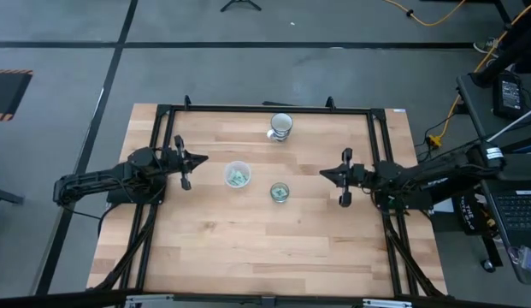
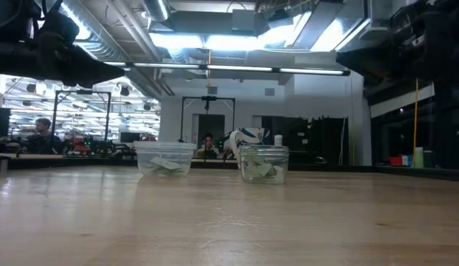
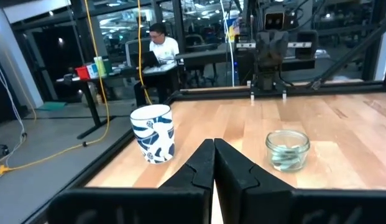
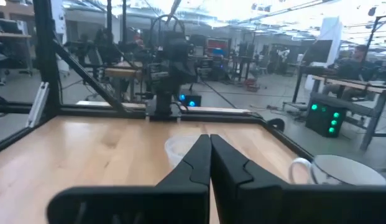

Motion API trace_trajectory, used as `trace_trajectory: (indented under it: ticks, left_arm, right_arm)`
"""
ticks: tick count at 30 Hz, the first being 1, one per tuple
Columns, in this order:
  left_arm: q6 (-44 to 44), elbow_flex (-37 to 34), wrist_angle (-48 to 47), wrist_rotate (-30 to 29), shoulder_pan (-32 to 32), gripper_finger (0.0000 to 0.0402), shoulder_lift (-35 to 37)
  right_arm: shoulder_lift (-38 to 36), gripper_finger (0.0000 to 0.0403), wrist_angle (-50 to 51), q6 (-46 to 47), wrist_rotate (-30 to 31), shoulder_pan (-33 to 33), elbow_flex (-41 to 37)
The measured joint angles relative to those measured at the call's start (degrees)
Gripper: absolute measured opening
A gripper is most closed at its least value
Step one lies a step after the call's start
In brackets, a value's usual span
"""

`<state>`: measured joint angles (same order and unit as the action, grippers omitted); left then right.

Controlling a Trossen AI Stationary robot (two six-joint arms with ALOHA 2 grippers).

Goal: Pick and place Stevia / Truvia into bins
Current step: Return to Home Position

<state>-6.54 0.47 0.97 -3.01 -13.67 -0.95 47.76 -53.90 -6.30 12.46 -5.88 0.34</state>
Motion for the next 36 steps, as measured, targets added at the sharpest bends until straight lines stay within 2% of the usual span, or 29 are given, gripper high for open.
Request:
trace_trajectory:
  ticks: [5, 16, 20, 24, 31, 36]
  left_arm:
    - [2.84, 0.00, 0.03, -0.02, 0.00, 0.0005, -0.06]
    - [2.91, 0.00, 0.02, -0.05, 0.00, 0.0006, -0.07]
    - [2.84, 0.00, 0.02, -0.09, 0.00, 0.0006, -0.07]
    - [2.82, 0.00, 0.03, -0.11, 0.00, 0.0006, -0.07]
    - [2.82, 0.00, 0.02, -0.13, 0.00, 0.0006, -0.07]
    - [2.80, 0.00, 0.04, -0.13, 0.00, 0.0006, -0.07]
  right_arm:
    - [-7.70, 0.0005, 9.38, -0.04, 0.01, 0.86, 0.00]
    - [-29.05, 0.0005, 31.74, 2.66, -2.25, 0.85, 0.00]
    - [-34.78, 0.0005, 37.95, 2.86, -2.98, 0.85, 0.00]
    - [-37.84, 0.0005, 40.67, 1.41, -4.61, 0.85, 0.00]
    - [-38.58, 0.0005, 41.41, 1.47, -5.52, 0.82, 0.00]
    - [-38.55, 0.0005, 42.51, 6.37, -5.54, 0.82, 0.00]
